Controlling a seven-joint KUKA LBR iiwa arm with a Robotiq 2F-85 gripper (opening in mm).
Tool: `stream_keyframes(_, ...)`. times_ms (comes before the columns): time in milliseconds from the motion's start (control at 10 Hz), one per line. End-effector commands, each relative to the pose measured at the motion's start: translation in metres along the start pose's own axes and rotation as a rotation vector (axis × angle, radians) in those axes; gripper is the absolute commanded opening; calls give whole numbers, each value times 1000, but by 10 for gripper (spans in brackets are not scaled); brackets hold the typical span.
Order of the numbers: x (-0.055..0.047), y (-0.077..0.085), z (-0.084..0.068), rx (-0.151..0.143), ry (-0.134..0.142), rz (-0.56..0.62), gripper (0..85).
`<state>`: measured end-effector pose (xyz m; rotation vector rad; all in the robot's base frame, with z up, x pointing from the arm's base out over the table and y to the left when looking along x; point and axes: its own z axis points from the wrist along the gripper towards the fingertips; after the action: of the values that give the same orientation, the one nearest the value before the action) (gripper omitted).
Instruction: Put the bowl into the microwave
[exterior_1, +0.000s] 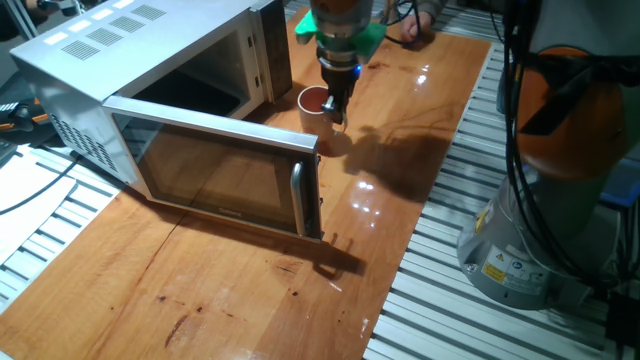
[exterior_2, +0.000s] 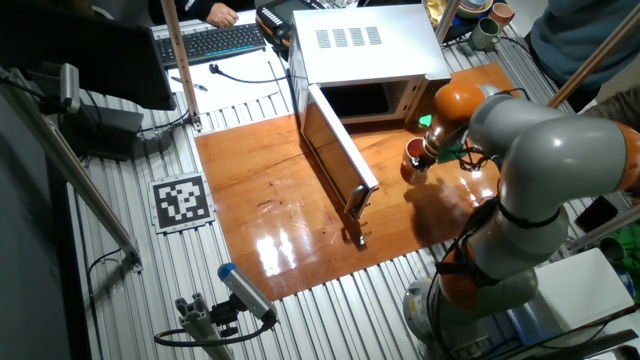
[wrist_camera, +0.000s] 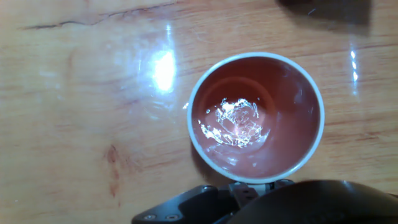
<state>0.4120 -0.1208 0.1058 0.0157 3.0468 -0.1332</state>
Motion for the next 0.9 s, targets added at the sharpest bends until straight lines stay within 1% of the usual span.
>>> stream_keyframes(0,0,1,-2,-13,-4,3,0)
stream_keyframes(100,1,1,-6,-1,-15,4,0)
stream_keyframes(200,2,1,-9,-21,-19,0,0)
stream_keyframes(300,0,2,-14,-59,-25,-1,0)
stream_keyframes(400,-2,4,-19,-71,-23,5,0)
stream_keyframes(500,-5,8,-22,-99,-31,5,0)
stream_keyframes(600,-9,16,-28,-111,-33,8,0)
stream_keyframes(800,-15,27,-35,-110,-42,16,0)
